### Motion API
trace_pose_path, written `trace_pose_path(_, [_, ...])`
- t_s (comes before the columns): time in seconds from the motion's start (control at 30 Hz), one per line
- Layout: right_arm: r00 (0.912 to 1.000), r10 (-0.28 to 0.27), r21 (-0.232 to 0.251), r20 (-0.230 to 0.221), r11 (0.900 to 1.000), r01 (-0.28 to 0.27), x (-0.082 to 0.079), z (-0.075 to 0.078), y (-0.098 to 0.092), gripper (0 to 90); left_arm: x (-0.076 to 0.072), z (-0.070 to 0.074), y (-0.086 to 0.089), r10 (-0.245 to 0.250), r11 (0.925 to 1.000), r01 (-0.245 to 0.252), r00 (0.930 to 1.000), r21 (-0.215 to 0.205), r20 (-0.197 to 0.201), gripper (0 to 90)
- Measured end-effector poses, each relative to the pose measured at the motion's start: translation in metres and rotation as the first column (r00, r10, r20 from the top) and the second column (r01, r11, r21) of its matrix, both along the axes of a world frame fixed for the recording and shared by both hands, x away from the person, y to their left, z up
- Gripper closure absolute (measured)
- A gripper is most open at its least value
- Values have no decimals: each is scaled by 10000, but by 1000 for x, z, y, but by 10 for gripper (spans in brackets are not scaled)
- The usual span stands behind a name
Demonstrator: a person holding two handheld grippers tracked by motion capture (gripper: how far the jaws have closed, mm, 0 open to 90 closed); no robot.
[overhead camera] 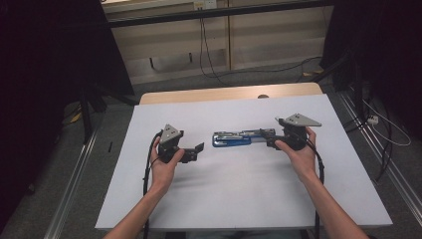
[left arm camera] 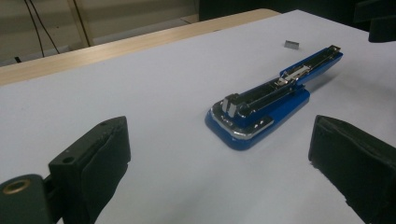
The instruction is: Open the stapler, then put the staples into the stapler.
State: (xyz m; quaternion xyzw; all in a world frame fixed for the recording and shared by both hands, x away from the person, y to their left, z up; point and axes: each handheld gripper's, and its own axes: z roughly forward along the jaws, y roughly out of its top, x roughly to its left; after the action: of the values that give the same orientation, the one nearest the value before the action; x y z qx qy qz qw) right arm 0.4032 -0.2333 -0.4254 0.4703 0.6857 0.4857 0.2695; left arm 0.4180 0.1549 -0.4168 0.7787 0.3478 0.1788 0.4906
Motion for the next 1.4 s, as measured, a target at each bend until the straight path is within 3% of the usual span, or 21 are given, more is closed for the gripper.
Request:
trace_pose_path(0.13, [10000,-96,8,-22,10000,96,0,0,-3,145,-8,1,6,-100,9999,101,9999,-106,84,59])
trace_pose_path(0.23, [9999,-149,6,25,9999,149,0,0,-5,140,-15,2,13,-194,9998,192,9995,68,232,59])
trace_pose_path(0.47, [9996,-266,-62,20,9996,266,0,0,-5,130,-37,5,27,87,9997,-71,9977,-231,678,59])
trace_pose_path(0.8, [9992,-390,-139,-41,9991,389,4,0,-6,143,-60,-1,52,521,9985,-514,9979,-182,393,59])
trace_pose_path(1.0, [9980,-619,-54,87,9981,619,5,4,-14,143,-79,-2,56,219,9998,-219,9988,5,445,55])
trace_pose_path(1.1, [9976,-685,-66,-5,9976,685,7,3,-17,146,-81,-5,58,321,9995,-323,9985,37,452,55])
trace_pose_path(1.13, [9977,-672,-320,-109,9973,668,9,3,-18,145,-81,-6,58,371,9993,-373,9984,34,437,55])
trace_pose_path(1.2, [9976,-654,-380,-228,9972,645,12,3,-18,145,-79,-6,56,417,9991,-419,9982,31,438,55])
trace_pose_path(1.4, [9977,-588,-502,-322,9971,572,21,6,-21,138,-81,-6,51,207,9998,-209,9984,32,521,55])
